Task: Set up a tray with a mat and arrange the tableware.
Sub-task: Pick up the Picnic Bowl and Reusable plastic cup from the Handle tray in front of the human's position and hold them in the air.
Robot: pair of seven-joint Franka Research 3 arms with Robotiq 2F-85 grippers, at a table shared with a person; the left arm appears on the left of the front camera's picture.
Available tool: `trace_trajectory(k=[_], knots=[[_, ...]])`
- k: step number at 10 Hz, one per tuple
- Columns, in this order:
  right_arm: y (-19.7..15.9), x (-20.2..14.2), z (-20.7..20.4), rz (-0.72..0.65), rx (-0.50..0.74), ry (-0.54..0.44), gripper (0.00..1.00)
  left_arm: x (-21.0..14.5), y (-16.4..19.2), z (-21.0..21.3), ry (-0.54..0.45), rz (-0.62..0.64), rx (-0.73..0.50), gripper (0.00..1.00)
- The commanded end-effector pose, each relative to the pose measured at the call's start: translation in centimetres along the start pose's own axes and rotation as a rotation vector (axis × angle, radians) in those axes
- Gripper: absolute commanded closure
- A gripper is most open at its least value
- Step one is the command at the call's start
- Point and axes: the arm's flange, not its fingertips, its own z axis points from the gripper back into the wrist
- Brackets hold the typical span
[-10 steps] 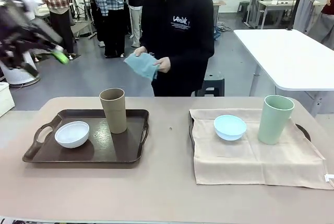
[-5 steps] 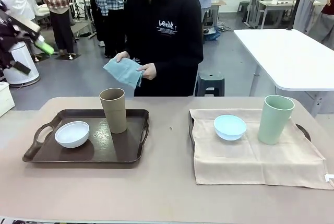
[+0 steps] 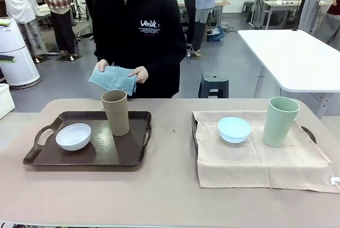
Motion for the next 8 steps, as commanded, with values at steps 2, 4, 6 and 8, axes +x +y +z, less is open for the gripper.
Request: trace_trajectory(k=[2, 4, 6, 8], knots=[[-0.3, 2.3, -0.5, -0.001, -0.049, 0.024, 0.0, -1.1, -3.1, 0.5, -0.065, -0.046, 0.069, 0.0], [-1.6, 1.8, -0.7, -0.098, 0.068, -0.076, 0.0, -0.4, -0.6, 0.1, 0.005, -0.021, -0.02, 0.0], [-4.4, 3.7, -1.4, -0.184, -0.015, -0.352, 0.0, 2.4, 2.5, 3.4, 0.176, 0.125, -0.235, 0.0], [-4.5, 3.9, -2.0, -0.1, -0.058, -0.345, 0.0, 3.2, 4.4, 4.0, 0.219, 0.244, -0.163, 0.0]])
